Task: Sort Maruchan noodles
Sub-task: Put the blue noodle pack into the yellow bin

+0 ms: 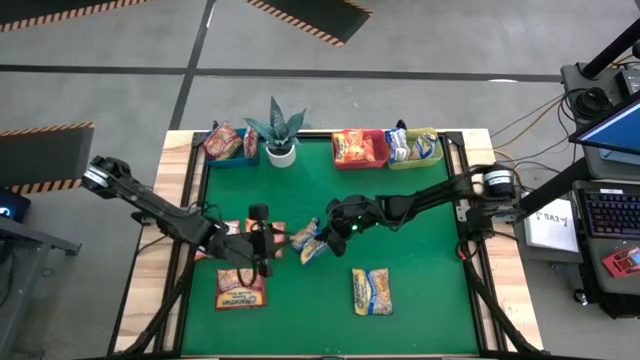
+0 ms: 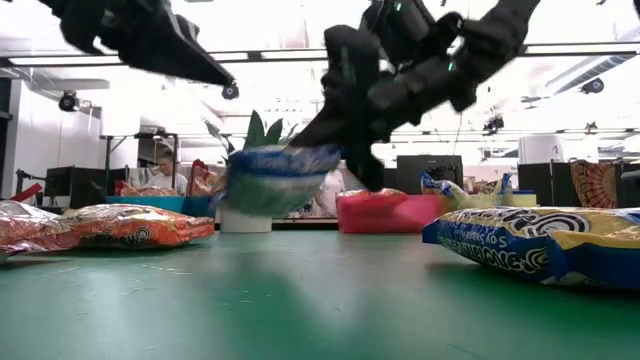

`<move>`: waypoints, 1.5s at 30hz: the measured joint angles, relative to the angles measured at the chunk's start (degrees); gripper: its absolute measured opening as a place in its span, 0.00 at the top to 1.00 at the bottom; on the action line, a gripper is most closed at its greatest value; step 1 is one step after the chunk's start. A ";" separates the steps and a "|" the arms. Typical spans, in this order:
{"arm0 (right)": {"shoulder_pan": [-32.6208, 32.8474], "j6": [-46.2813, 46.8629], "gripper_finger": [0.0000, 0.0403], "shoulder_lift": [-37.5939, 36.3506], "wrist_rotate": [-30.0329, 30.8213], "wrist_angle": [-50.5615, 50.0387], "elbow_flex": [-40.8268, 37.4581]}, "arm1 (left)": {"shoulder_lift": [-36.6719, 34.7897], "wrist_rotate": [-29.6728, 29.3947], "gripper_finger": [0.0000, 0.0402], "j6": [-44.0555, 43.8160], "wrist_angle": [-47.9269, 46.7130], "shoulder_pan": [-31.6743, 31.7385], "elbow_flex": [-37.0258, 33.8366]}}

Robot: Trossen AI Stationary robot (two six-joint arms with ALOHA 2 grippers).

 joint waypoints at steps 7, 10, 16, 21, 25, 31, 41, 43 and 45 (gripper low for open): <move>-1.77 -7.61 0.97 -14.41 10.43 -28.94 4.96 | -4.70 -9.74 0.81 4.07 0.84 0.22 0.04; -3.36 -10.32 0.97 -19.67 17.60 -44.22 9.58 | -5.39 -10.89 0.81 5.28 1.12 0.48 0.04; -8.75 -13.74 0.97 -25.04 32.57 -69.92 21.38 | -5.40 -10.91 0.81 11.99 4.76 2.27 0.04; -16.14 -16.09 0.97 -24.94 40.15 -83.89 28.86 | -5.42 -10.79 0.81 19.36 9.05 5.00 0.04; -23.33 -19.81 0.97 -23.82 41.96 -87.76 30.24 | -5.42 -10.74 0.81 21.24 10.22 7.44 0.04; -34.68 -28.43 0.97 -20.14 42.08 -89.88 29.69 | -5.61 -10.74 0.81 24.41 10.00 9.54 0.04; -42.40 -34.91 0.97 -11.17 42.02 -89.51 29.63 | -7.73 -10.74 0.81 31.26 14.20 12.27 0.28; -42.36 -35.30 0.97 -9.37 42.04 -89.39 29.63 | -7.91 -10.74 0.81 31.24 13.99 12.33 0.17; -42.32 -35.39 0.97 -7.45 42.04 -89.23 29.63 | -7.90 -10.72 0.81 31.20 13.72 12.33 0.17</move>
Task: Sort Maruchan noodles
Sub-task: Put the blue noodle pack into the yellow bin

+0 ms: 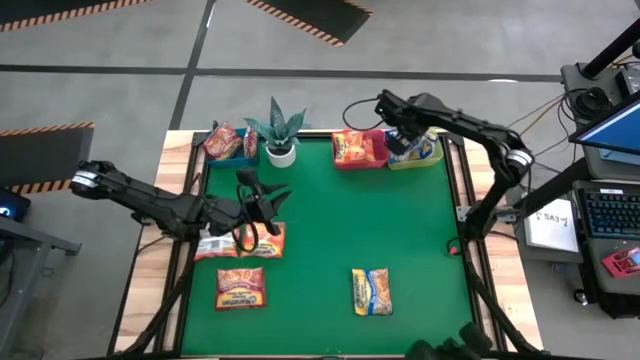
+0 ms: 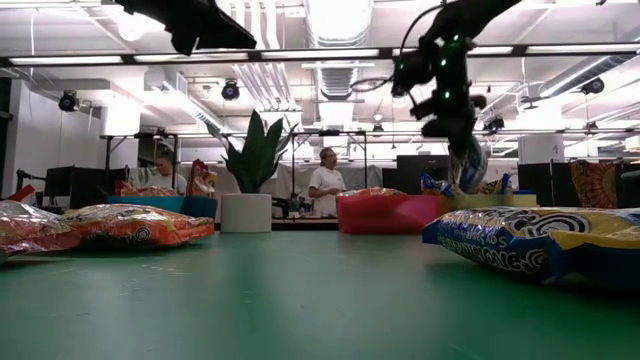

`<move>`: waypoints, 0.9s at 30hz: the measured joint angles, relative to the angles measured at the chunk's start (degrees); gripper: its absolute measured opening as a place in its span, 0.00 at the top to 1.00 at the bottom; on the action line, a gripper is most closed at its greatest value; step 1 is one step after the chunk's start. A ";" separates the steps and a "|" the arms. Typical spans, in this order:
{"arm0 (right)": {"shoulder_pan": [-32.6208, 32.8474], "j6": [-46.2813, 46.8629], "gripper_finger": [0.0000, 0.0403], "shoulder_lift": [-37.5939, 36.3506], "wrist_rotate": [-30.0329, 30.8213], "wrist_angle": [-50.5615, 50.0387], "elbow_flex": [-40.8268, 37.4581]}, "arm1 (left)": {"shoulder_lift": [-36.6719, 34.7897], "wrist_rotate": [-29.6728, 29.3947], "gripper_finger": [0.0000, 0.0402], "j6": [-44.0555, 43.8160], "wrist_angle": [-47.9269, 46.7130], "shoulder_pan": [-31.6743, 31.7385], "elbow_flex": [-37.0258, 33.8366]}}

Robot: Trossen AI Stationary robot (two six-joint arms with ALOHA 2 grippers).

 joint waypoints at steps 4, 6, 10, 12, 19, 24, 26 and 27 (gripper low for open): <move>0.00 -0.08 0.97 3.76 0.19 0.24 0.00 | 0.11 0.01 0.81 -0.27 -0.21 -0.02 -0.02; 0.00 -0.53 0.97 5.46 0.29 0.81 0.00 | 0.11 0.01 0.81 -0.39 -0.60 -0.02 -0.03; 0.00 -1.89 0.97 8.36 0.57 2.61 0.00 | 0.11 0.01 0.81 -0.67 -0.73 -0.02 -0.04; 0.00 -2.49 0.97 9.36 0.61 3.04 0.00 | 0.11 0.01 0.81 -0.76 -0.80 -0.02 -0.06; 0.13 -2.18 0.97 10.24 10.15 -4.30 -0.04 | 0.11 0.01 0.81 -0.81 -0.93 -0.02 -0.09; 0.05 0.77 0.97 7.33 7.47 -4.85 -0.05 | 0.14 0.01 0.81 -0.81 -0.91 -0.02 -0.11; 0.14 0.96 0.97 7.03 4.48 -2.13 -0.17 | 0.14 0.01 0.81 -0.81 -0.91 -0.02 -0.11; 0.15 1.31 0.97 7.03 3.13 -0.73 -0.20 | 0.16 0.03 0.81 -0.81 -0.88 -0.02 -0.11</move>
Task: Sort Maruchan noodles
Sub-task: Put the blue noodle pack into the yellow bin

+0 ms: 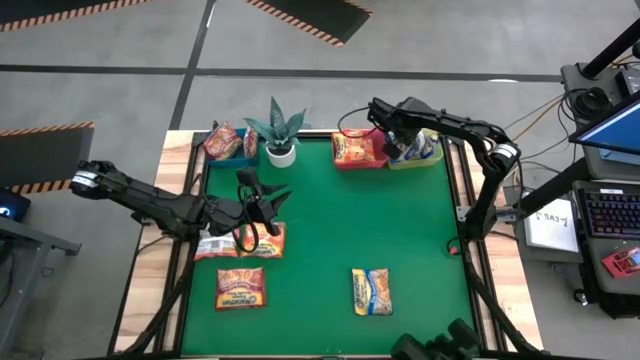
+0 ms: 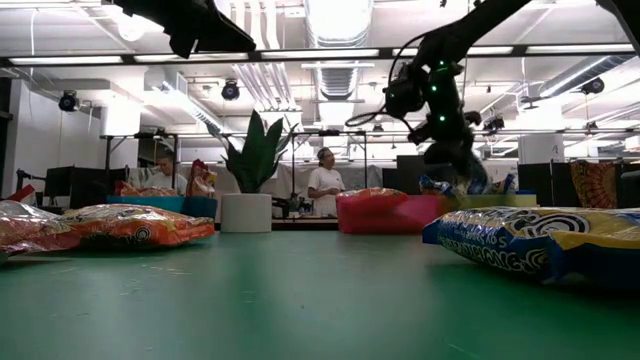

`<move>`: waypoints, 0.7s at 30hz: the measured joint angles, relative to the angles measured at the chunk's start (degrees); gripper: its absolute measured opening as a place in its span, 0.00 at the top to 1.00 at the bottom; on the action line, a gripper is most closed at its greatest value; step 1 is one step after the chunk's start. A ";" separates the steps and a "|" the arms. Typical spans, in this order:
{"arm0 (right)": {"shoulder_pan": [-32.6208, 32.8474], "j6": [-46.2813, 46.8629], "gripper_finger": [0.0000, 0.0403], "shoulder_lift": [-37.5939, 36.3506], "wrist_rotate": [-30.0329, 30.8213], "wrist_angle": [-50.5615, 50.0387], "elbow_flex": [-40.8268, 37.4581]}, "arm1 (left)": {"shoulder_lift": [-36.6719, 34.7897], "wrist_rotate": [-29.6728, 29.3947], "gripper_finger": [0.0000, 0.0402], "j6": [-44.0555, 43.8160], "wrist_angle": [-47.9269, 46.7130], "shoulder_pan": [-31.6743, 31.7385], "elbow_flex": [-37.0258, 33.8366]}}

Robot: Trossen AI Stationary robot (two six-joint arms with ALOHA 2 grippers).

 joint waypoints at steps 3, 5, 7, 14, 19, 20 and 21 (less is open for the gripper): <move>0.00 0.28 0.97 0.19 -3.51 3.95 -0.59 | 0.00 0.00 0.81 -0.20 0.00 0.00 0.00; -0.03 0.40 0.97 0.73 -4.37 5.40 -1.40 | 0.00 0.00 0.81 -0.22 0.00 0.00 0.00; -0.02 0.38 0.97 0.87 -4.69 6.92 -2.94 | 0.00 0.00 0.81 -0.24 0.00 0.00 0.00; -0.02 3.63 0.97 0.84 -4.71 8.70 -8.81 | 0.00 0.00 0.81 -0.24 0.02 0.00 0.00; 0.00 6.58 0.97 0.76 -4.69 14.41 -12.92 | 0.00 0.00 0.81 -0.24 0.13 0.00 0.00; 0.00 7.20 0.97 0.74 -4.73 15.88 -13.72 | 0.00 0.00 0.81 -0.24 0.13 0.00 0.00; 0.00 7.61 0.97 0.70 -4.77 17.39 -14.57 | 0.00 0.00 0.81 -0.24 0.13 0.00 0.00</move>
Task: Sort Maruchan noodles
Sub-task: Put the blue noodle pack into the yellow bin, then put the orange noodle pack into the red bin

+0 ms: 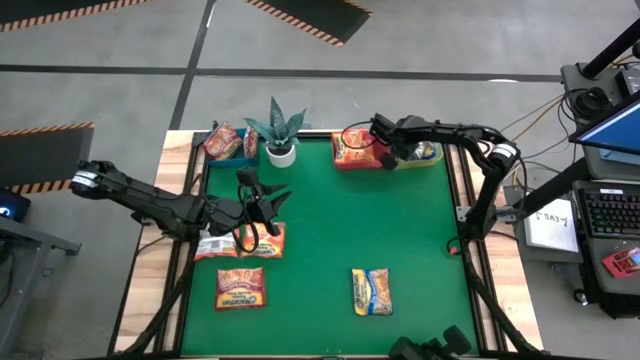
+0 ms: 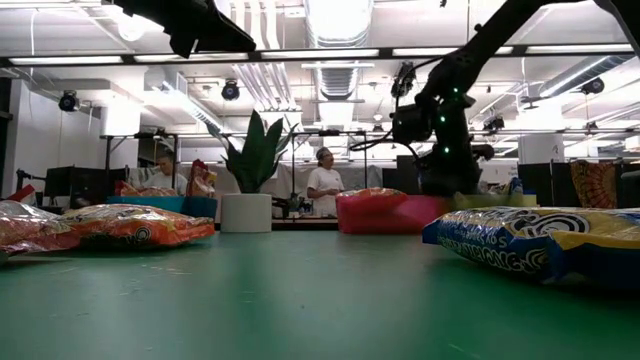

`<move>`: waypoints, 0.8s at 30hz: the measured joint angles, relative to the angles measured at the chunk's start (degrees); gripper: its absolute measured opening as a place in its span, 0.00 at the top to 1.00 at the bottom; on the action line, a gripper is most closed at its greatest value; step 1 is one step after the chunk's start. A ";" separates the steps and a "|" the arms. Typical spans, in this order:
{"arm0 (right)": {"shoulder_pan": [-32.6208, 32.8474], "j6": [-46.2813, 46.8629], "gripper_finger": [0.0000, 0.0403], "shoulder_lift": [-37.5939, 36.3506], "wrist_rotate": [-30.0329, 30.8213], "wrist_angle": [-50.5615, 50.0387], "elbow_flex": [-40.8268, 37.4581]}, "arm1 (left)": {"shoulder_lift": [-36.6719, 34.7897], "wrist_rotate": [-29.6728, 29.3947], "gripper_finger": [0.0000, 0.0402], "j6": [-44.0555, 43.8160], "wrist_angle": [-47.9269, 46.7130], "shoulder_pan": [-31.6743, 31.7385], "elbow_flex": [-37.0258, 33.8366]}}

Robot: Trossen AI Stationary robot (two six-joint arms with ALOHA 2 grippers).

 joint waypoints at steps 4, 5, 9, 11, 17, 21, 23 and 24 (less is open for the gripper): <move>0.00 0.89 0.97 -0.24 0.24 1.97 -1.72 | 0.00 0.00 0.81 0.00 0.00 0.00 0.00; 0.00 0.81 0.97 -0.36 0.36 1.75 -1.78 | 0.00 0.00 0.81 0.00 0.00 0.00 0.00; 0.00 0.69 0.96 -1.37 0.24 0.85 -1.24 | 0.00 0.00 0.81 0.00 -0.02 0.00 0.00; 0.17 0.59 0.93 -2.29 0.04 0.39 -0.83 | 0.00 0.02 0.81 0.00 -0.02 0.00 0.00; 0.24 1.75 0.79 -4.93 -0.92 -0.13 -0.49 | 0.02 0.19 0.81 -0.29 -0.04 0.00 0.00; 0.24 1.89 0.71 -7.22 -0.72 -1.48 -0.48 | 0.02 0.48 0.81 -1.30 -0.02 -0.01 0.00; 0.30 2.38 0.69 -9.07 -0.70 -2.07 -0.47 | 0.02 0.48 0.81 -2.02 -0.02 0.00 0.00; 0.39 2.44 0.68 -10.24 -0.67 -2.47 -0.47 | 0.02 0.50 0.81 -2.59 -0.04 0.00 0.00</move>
